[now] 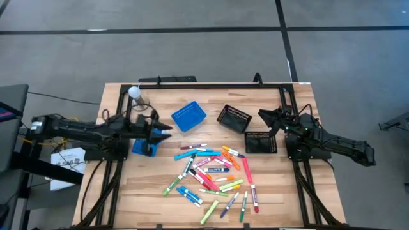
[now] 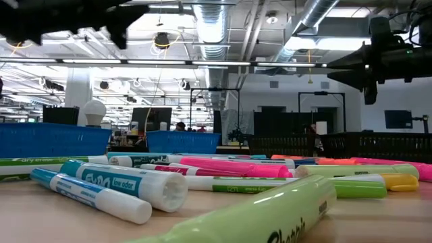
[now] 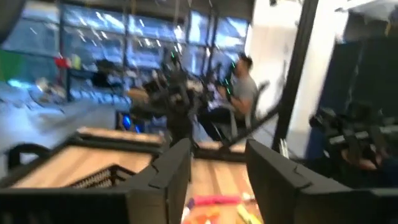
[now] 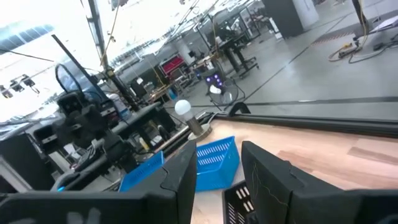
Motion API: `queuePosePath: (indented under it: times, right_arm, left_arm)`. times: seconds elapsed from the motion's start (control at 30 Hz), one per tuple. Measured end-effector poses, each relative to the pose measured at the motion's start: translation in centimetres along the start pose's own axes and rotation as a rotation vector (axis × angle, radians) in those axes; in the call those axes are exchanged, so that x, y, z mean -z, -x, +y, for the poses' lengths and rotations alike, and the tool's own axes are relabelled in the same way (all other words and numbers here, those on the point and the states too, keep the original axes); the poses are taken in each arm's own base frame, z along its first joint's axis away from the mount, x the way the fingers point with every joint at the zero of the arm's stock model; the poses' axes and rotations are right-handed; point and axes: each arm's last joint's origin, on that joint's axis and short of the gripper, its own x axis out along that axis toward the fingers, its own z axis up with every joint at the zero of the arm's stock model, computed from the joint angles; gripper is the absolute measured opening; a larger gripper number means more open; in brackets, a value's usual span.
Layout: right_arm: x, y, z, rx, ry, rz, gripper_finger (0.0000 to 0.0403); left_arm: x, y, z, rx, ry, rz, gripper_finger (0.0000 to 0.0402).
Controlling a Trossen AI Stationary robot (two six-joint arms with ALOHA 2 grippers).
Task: Pick & Place Markers
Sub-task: Put the left blue highlighter pen into the left blue bin
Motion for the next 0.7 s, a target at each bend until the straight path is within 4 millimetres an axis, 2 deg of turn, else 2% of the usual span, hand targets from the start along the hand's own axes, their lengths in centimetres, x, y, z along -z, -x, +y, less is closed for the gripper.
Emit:
queuePosePath:
  times: [0.07,0.23,0.33,0.43,0.5,0.7]
  right_arm:
    - [-0.1,0.0,0.0,0.004,0.001,-0.009,0.0119]
    - [-0.9,0.1,0.2,0.054,0.057,-0.107,0.0119]
    - [-1.9,0.2,1.0,-0.064,0.078,-0.192,0.0119]
    - [-2.5,0.5,2.1,-0.292,0.11,-0.206,0.0119]
    - [-2.8,0.6,2.8,-0.375,0.121,-0.232,0.0119]
    - [-3.2,-0.7,4.7,-0.419,0.223,-0.157,0.0119]
  left_arm:
    - [0.3,-1.5,0.0,0.012,0.011,0.089,0.0162]
    - [2.6,-4.6,-0.7,-0.003,0.073,0.423,0.0158]
    - [3.4,-6.0,-1.7,-0.031,0.05,0.59,0.0152]
    - [3.8,-6.7,-2.5,-0.072,0.023,0.757,0.015]
    - [4.4,-6.7,-2.8,-0.101,0.037,0.835,0.015]
    - [7.7,-6.5,-2.9,-0.184,0.148,0.964,0.015]
